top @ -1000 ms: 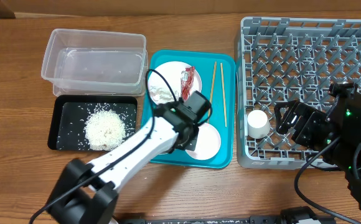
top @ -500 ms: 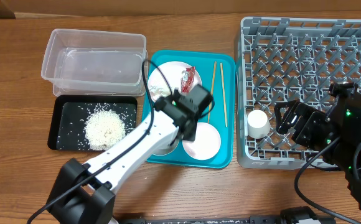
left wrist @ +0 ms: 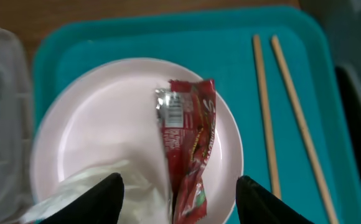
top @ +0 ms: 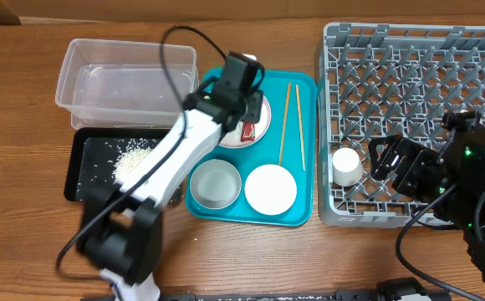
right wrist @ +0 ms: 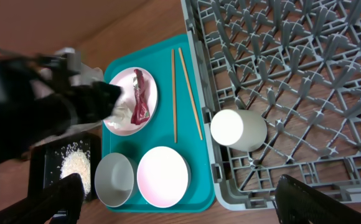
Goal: Sort waste into correct bins and load items into the dishwasher
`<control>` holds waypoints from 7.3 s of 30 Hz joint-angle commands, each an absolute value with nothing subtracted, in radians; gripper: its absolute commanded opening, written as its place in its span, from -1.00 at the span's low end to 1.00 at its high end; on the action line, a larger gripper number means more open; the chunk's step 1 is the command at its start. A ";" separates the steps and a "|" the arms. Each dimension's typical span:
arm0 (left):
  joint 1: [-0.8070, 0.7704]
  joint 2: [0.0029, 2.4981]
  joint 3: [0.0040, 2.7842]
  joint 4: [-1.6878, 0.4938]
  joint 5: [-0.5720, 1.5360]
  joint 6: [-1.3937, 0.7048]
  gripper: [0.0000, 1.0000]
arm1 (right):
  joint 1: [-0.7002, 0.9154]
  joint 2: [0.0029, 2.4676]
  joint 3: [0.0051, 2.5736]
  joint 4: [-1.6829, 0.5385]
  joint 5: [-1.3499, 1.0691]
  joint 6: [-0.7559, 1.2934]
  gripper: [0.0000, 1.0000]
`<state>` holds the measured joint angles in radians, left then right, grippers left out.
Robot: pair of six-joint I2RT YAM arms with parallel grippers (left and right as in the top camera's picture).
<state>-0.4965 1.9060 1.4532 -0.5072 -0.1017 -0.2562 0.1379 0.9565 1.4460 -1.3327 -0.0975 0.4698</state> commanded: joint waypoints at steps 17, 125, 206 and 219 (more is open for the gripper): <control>-0.497 2.032 1.695 -0.669 -0.071 -0.165 -0.92 | 0.135 0.961 1.458 -1.341 -0.098 0.464 1.00; -0.178 1.413 2.183 -1.689 0.084 -0.269 1.00 | 0.135 0.978 1.458 -1.398 -0.098 0.412 1.00; -0.102 0.011 0.005 -0.069 0.101 0.052 1.00 | 0.135 0.978 1.458 -1.398 -0.098 0.412 1.00; -0.102 0.011 0.005 -0.069 0.101 0.052 1.00 | 0.221 1.092 1.458 -1.172 -0.331 0.435 1.00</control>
